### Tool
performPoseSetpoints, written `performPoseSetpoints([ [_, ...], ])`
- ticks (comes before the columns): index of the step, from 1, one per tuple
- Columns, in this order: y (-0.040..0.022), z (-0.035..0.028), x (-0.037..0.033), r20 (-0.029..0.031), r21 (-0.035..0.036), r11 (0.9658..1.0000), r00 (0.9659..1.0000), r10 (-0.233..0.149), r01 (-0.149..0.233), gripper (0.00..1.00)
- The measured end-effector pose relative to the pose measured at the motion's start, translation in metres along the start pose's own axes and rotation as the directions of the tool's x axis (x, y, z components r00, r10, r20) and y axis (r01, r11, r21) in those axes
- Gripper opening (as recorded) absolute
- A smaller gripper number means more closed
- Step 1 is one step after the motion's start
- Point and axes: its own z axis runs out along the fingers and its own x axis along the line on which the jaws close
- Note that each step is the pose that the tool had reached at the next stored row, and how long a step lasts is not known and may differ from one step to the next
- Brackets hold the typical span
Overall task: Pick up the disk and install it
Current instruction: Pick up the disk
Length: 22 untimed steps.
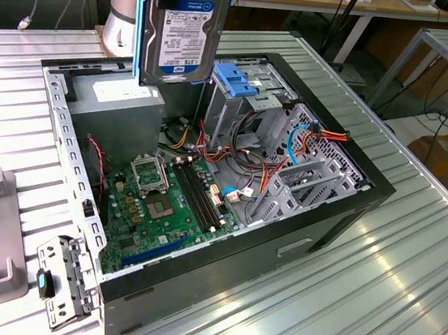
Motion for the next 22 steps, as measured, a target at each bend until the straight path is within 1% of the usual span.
performPoseSetpoints([
  [4, -0.0075, 0.0002, -0.0002, 0.0001, 0.0, 1.0, 1.0, 0.0, 0.0, 0.37],
  [5, -0.0106, 0.0002, -0.0004, 0.0, 0.0, 1.0, 1.0, 0.0, 0.0, 0.37],
  [12, -0.0218, 0.0004, -0.0007, 0.0001, 0.0, 1.0, 1.0, 0.0, 0.0, 0.37],
  [15, -0.0308, 0.0005, -0.0011, 0.0001, 0.0, 1.0, 1.0, 0.0, 0.0, 0.37],
  [19, -0.0404, 0.0007, -0.0014, 0.0001, 0.0001, 1.0, 1.0, 0.0, 0.0, 0.37],
  [22, -0.0419, 0.0008, -0.0014, 0.0001, 0.0001, 1.0, 1.0, 0.0, 0.0, 0.37],
])
